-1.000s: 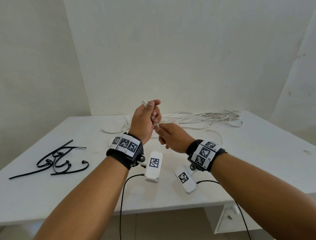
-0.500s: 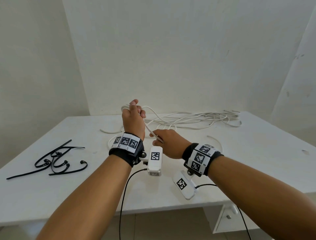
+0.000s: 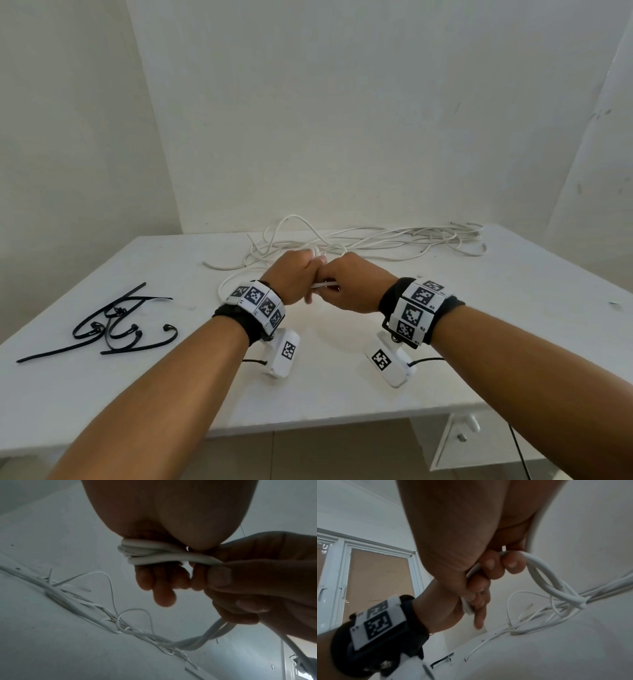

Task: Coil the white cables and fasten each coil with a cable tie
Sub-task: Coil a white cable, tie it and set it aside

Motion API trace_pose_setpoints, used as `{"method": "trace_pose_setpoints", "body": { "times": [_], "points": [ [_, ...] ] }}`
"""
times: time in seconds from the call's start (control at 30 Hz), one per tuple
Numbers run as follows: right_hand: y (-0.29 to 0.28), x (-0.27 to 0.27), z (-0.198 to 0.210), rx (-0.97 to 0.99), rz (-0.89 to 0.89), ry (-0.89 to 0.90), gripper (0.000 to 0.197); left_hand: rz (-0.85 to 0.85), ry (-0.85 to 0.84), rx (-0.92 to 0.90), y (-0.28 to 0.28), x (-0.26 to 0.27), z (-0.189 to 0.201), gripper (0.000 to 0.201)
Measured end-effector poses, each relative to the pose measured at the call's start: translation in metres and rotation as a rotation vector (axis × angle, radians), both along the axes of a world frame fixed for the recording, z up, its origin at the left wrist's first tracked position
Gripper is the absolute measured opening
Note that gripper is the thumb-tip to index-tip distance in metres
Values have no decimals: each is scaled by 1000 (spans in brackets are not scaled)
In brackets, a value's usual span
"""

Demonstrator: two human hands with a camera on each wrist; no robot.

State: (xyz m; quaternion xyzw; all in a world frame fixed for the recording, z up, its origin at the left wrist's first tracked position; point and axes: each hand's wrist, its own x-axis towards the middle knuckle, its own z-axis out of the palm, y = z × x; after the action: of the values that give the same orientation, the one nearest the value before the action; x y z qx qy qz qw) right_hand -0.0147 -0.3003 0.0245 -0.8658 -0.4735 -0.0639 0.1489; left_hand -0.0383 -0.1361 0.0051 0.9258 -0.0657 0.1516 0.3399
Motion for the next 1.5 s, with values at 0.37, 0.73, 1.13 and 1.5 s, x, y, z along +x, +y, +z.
{"method": "trace_pose_setpoints", "body": {
  "times": [0.37, 0.73, 1.13, 1.5],
  "points": [
    [-13, 24, 11, -37, -12, -49, 11, -85, 245, 122, 9, -12, 8, 50],
    [-19, 50, 8, -164, -15, -242, 13, -126, 221, -165, 24, -15, 8, 49],
    [-31, 75, 20, -217, -42, -412, 19, -408, 411, -801, 8, -32, 4, 43],
    [-9, 47, 8, -364, -51, -307, 19, -665, 282, -1371, -40, -23, 33, 32]
  ]
}}
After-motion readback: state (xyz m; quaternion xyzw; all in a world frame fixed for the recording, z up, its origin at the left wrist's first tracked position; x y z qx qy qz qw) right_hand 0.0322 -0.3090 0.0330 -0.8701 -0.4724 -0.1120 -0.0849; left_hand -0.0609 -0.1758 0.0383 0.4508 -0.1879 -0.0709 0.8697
